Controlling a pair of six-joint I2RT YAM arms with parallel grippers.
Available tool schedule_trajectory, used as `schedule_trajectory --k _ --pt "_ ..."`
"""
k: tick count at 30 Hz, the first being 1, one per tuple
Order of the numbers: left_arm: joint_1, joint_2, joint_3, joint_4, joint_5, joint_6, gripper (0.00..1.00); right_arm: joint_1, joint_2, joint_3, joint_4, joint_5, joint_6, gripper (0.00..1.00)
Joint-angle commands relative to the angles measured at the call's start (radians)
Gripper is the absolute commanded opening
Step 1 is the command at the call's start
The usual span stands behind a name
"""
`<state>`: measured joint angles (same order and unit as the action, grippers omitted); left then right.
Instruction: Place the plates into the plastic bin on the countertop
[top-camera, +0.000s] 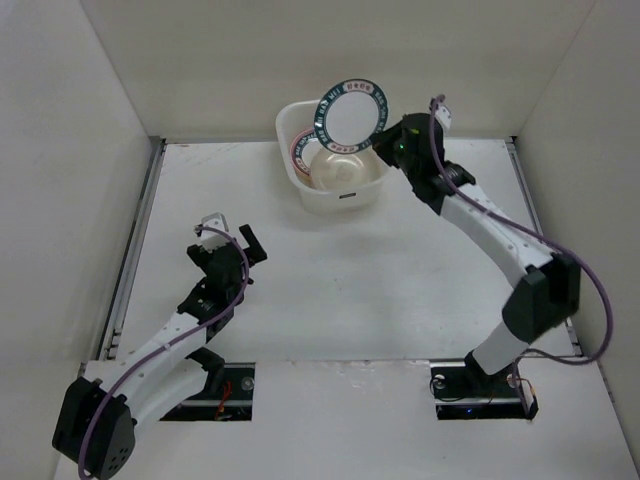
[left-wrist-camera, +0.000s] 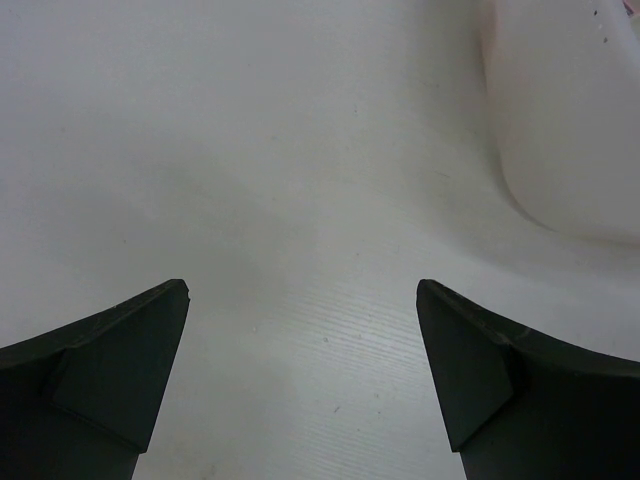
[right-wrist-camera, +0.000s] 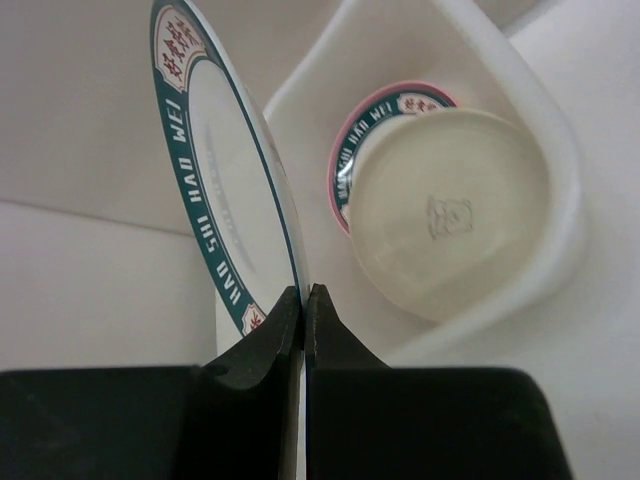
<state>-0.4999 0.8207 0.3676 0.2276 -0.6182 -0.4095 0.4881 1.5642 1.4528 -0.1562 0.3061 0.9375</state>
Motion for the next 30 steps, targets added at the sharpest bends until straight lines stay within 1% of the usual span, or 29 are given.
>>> schedule_trajectory --k 1,3,5,8,14,15,21,22,25,27,30 --pt "-0.009 -0.009 -0.016 0.073 -0.009 -0.017 1.0 -0.024 0.192 0.245 -0.044 -0.078 -0.107 0.0" --pt "-0.012 -0.011 -0.019 0.076 -0.005 -0.018 1.0 -0.032 0.296 0.34 -0.091 -0.076 -0.134 0.0" --pt "-0.015 -0.021 -0.018 0.075 -0.002 -0.018 1.0 -0.041 0.365 0.376 -0.108 -0.073 -0.135 0.0" --pt "-0.013 -0.037 -0.022 0.073 -0.002 -0.018 1.0 -0.049 0.413 0.365 -0.108 -0.07 -0.123 0.0" --pt "-0.022 -0.029 -0.018 0.069 -0.002 -0.02 1.0 -0.047 0.431 0.317 -0.105 -0.045 -0.135 0.01" --pt "-0.022 -0.031 -0.018 0.069 -0.002 -0.02 1.0 -0.046 0.431 0.31 -0.105 -0.038 -0.14 0.05" --pt "-0.021 -0.048 -0.022 0.067 -0.002 -0.018 1.0 -0.044 0.442 0.281 -0.105 0.004 -0.173 0.12" --pt "-0.021 -0.049 -0.022 0.067 -0.002 -0.018 1.0 -0.044 0.444 0.274 -0.105 0.008 -0.177 0.16" --pt "-0.021 -0.049 -0.024 0.067 -0.002 -0.018 1.0 -0.044 0.444 0.261 -0.103 0.028 -0.189 0.23" --pt "-0.021 -0.048 -0.024 0.065 -0.002 -0.018 1.0 -0.044 0.439 0.251 -0.1 0.048 -0.201 0.31" --pt "-0.022 -0.046 -0.024 0.065 -0.002 -0.017 1.0 -0.039 0.424 0.238 -0.094 0.071 -0.221 0.36"
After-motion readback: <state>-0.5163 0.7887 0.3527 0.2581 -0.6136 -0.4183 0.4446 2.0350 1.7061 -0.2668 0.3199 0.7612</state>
